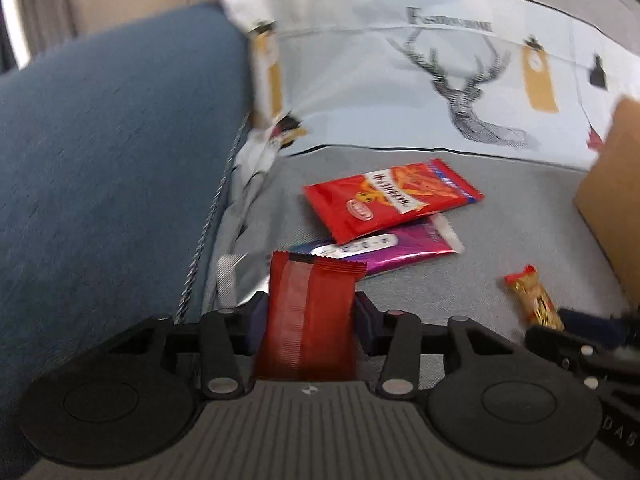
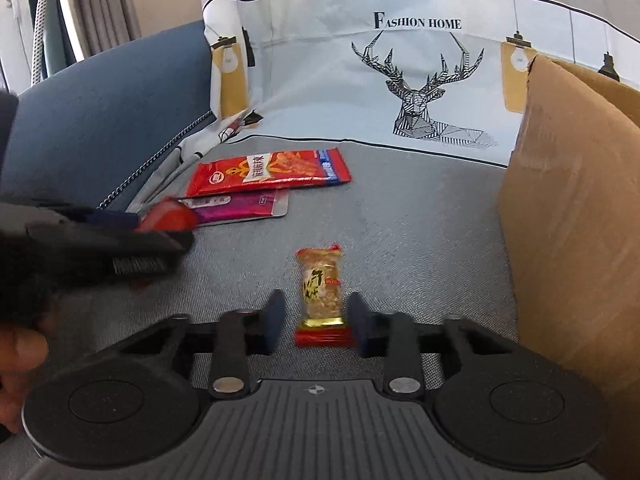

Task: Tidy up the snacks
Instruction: 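Grasp the red wafer bar with left tool while right tool grasps gold candy bar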

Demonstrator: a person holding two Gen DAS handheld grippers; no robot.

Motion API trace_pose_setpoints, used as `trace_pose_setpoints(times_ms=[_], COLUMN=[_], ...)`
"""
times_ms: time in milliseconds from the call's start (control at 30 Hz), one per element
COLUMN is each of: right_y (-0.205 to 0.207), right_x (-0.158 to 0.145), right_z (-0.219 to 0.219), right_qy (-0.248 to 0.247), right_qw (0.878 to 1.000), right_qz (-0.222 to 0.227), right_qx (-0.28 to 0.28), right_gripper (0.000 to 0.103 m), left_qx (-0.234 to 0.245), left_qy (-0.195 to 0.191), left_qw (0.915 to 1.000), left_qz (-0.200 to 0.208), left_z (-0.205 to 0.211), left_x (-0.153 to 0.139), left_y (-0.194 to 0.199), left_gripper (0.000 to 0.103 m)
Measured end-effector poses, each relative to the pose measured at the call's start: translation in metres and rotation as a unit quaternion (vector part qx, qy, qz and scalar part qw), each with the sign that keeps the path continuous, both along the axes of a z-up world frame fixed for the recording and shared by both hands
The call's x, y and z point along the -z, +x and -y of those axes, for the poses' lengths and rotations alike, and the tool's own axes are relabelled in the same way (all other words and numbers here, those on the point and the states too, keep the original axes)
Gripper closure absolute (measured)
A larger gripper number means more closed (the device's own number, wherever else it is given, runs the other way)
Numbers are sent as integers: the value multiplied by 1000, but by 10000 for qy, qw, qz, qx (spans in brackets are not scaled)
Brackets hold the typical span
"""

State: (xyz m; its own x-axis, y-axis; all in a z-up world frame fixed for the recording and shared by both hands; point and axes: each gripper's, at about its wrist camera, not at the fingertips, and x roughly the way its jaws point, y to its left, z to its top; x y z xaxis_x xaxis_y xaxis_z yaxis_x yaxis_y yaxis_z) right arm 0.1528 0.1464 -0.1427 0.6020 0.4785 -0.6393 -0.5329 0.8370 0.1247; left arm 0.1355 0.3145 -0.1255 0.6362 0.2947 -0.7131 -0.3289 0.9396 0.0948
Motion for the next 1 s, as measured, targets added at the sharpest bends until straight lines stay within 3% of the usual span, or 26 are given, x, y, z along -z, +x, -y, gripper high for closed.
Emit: trace_pose_setpoints(times_ms=[133, 300, 333, 400, 567, 767, 1000], right_y=[-3, -16, -20, -28, -59, -91, -84], right_x=[-2, -13, -16, -21, -34, -38, -43], right_z=[2, 9, 10, 13, 26, 49, 57], right_qy=[96, 166, 165, 145, 152, -18, 335], right_qw=[9999, 9996, 9995, 9991, 9978, 9970, 9980], right_qz=[0, 94, 112, 132, -5, -68, 125], right_qx=[-92, -214, -261, -381, -640, -768, -526], right_gripper=[80, 80, 82, 99, 99, 98, 87], left_qx=[23, -176, -254, -389, -604, -763, -937], left_qy=[-225, -945, -1089, -1395, -1936, -2272, -2064], left_qw=[9997, 9950, 9935, 9894, 9782, 9680, 9674], left_qz=[33, 269, 230, 86, -438, -749, -1128], left_z=[1, -3, -4, -3, 6, 18, 18], left_x=[-13, -40, -42, -44, -44, -38, -26], left_y=[-7, -27, -31, -39, -64, -91, -87], left_gripper=[58, 58, 58, 58, 58, 57, 53])
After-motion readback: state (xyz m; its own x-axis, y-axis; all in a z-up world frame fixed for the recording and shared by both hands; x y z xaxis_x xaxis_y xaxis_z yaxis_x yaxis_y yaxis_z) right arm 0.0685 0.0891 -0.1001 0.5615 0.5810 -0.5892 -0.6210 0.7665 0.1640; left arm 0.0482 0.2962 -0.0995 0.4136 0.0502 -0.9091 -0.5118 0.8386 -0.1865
